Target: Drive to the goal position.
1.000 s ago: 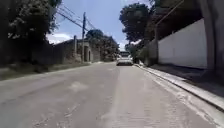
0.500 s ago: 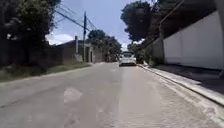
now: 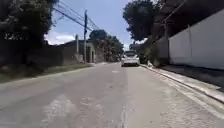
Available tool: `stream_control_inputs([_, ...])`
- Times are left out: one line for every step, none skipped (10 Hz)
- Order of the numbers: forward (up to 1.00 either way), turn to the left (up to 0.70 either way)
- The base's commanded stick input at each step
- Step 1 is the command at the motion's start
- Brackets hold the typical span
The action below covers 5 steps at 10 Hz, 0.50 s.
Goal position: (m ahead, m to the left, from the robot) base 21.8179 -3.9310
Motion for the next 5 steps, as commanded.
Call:
stream_control_inputs([1.0, 0.0])
stream_control_inputs([1.0, 0.0])
stream_control_inputs([1.0, 0.0])
stream_control_inputs([1.0, 0.0])
stream_control_inputs([1.0, 0.0])
